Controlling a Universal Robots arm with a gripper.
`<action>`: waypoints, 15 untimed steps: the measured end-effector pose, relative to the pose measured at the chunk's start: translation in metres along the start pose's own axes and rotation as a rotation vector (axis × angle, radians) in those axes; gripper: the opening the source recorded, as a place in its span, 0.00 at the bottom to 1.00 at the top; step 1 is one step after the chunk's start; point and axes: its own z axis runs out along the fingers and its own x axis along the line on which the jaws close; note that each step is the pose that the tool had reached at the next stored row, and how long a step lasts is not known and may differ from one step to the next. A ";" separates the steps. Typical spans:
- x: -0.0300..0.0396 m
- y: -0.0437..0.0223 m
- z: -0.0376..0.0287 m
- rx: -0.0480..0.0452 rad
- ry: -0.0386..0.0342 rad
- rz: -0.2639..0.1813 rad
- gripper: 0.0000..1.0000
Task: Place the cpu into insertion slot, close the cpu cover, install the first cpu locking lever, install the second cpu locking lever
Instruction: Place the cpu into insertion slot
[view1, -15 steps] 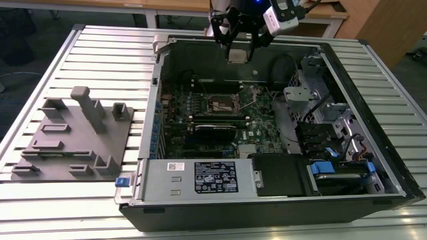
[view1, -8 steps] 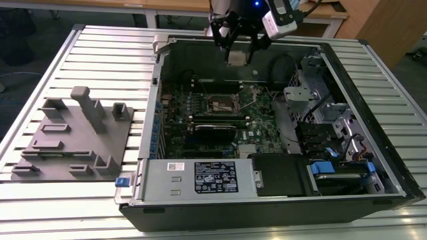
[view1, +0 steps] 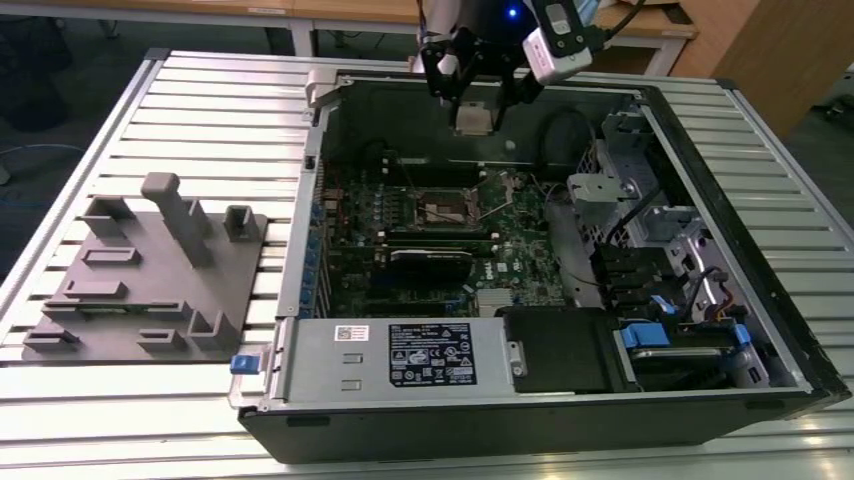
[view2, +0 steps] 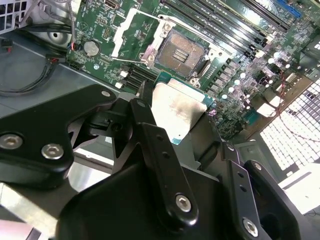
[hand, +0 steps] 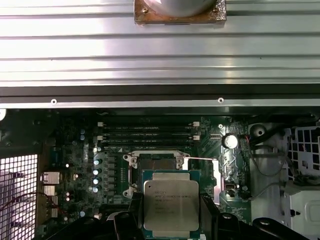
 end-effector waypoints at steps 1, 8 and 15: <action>0.0000 0.0000 0.0002 0.0001 0.0000 0.000 0.54; 0.0000 -0.0001 0.0015 -0.0005 -0.0002 0.000 0.54; -0.0001 -0.0004 0.0037 -0.0001 -0.0001 0.000 0.54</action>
